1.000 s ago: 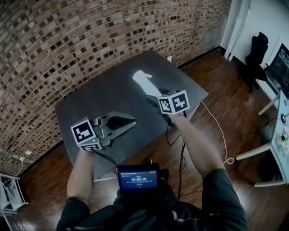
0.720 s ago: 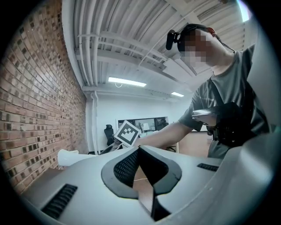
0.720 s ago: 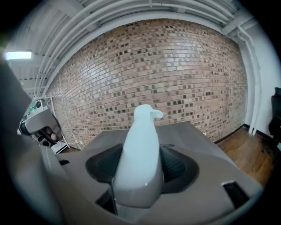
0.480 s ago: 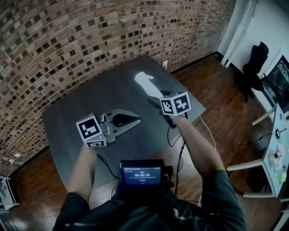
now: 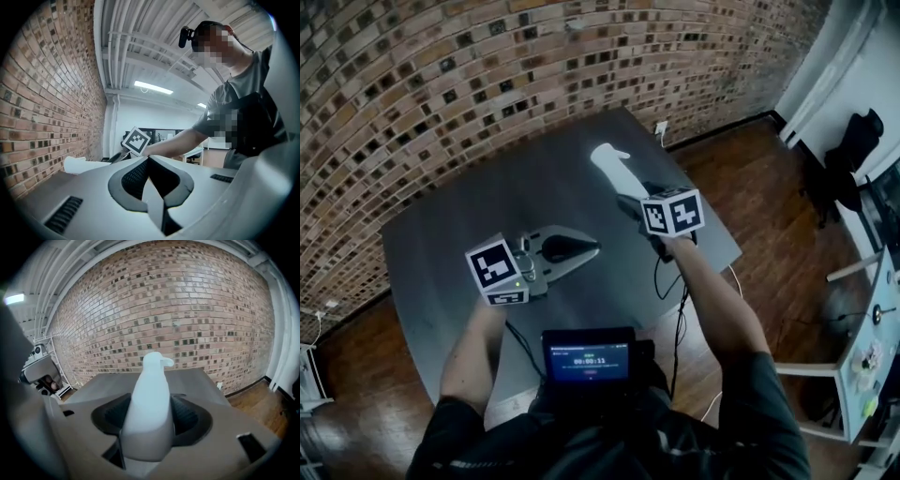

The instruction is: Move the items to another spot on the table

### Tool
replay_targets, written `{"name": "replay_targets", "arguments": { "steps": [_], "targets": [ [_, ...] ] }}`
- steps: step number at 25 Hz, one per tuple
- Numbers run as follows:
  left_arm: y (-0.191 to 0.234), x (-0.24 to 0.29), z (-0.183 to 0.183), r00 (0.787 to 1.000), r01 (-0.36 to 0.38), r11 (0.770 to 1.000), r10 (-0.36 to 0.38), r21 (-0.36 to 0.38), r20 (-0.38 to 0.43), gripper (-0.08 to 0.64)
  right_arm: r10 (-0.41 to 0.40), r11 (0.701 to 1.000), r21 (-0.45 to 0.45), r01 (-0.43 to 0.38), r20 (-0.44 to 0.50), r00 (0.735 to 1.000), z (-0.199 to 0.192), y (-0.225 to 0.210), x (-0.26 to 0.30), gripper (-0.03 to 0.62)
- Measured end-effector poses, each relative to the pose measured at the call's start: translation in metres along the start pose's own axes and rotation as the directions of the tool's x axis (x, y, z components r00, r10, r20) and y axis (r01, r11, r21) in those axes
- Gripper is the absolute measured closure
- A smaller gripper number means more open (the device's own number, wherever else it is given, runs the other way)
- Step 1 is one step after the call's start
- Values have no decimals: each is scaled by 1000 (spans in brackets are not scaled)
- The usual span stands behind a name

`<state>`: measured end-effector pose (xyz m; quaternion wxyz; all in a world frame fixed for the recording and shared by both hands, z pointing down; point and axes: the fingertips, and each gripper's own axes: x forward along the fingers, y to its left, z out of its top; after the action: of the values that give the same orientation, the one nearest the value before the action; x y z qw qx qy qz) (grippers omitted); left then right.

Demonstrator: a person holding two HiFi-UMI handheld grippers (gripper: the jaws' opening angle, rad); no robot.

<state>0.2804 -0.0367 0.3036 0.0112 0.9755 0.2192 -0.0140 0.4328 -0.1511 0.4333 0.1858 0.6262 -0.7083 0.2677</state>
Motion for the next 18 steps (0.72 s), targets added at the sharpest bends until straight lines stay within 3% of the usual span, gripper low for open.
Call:
{"name": "replay_targets", "arguments": {
  "steps": [10, 18],
  "targets": [
    [67, 8, -27, 982, -187, 982, 185, -35, -50, 568, 58, 998, -5, -59, -93, 994, -3, -55, 78, 318],
    [133, 28, -60, 922, -387, 918, 382, -90, -62, 568, 186, 971, -115, -210, -196, 963, -13, -84, 153, 318]
  ]
}}
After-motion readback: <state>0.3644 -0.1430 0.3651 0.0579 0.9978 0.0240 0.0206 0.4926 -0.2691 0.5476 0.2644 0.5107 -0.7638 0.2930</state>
